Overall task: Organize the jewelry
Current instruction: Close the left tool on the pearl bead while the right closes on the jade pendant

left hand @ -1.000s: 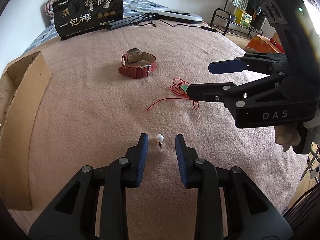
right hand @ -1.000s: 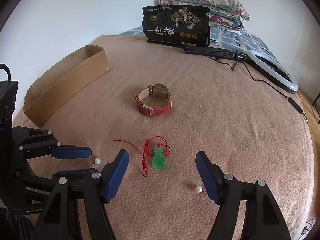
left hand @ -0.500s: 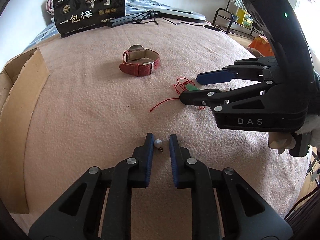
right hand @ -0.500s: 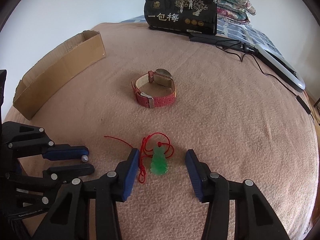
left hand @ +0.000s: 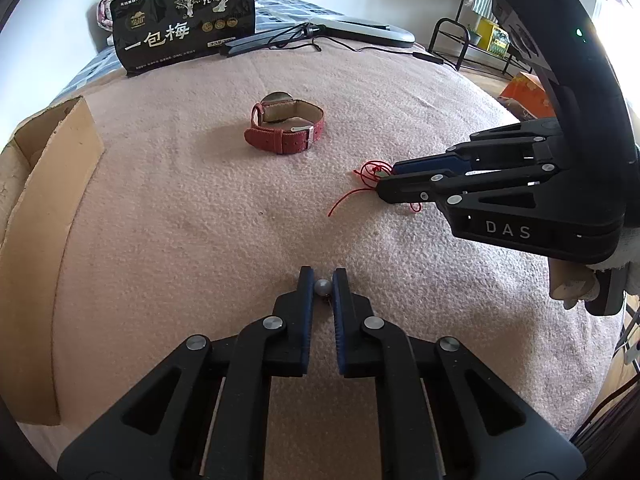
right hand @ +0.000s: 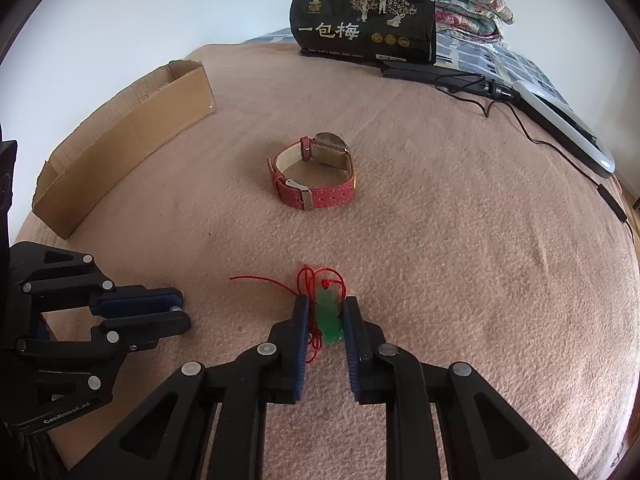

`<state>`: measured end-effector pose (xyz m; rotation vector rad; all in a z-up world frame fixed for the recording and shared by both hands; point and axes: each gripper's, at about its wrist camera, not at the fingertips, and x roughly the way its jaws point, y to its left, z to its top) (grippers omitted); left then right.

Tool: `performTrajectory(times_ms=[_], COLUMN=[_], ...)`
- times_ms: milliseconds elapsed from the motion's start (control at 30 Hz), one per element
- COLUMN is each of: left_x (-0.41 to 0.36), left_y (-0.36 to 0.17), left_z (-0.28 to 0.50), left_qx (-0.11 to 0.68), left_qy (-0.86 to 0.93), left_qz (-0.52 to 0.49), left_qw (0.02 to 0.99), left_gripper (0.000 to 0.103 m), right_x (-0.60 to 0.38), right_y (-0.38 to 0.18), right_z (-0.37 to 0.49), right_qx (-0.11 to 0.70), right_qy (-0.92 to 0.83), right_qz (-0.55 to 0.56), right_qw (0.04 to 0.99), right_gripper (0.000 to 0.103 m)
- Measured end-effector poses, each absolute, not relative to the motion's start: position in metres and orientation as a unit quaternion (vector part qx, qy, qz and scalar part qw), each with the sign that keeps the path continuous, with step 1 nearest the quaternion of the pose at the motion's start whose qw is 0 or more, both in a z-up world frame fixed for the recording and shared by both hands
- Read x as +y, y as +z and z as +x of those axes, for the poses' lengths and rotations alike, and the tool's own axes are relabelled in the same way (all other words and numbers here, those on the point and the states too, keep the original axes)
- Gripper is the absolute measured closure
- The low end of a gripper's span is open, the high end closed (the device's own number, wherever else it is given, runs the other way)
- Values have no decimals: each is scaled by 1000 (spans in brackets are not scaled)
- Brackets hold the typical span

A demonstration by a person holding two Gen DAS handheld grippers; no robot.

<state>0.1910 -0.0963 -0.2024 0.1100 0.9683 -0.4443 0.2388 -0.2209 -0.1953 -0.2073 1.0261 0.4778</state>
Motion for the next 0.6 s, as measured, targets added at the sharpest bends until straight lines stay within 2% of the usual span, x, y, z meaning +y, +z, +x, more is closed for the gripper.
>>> performTrajectory(times_ms=[600], left_x=[-81], left_y=[-176], left_z=[179], left_qx=[440], left_qy=[-204], left_qz=[41], left_qw=[874], left_gripper=[96], right_x=[-227], right_y=[-164], right_z=[227], right_qx=[462], right_qy=[220], right_qz=[-80], right_qw=[855], right_gripper=[88])
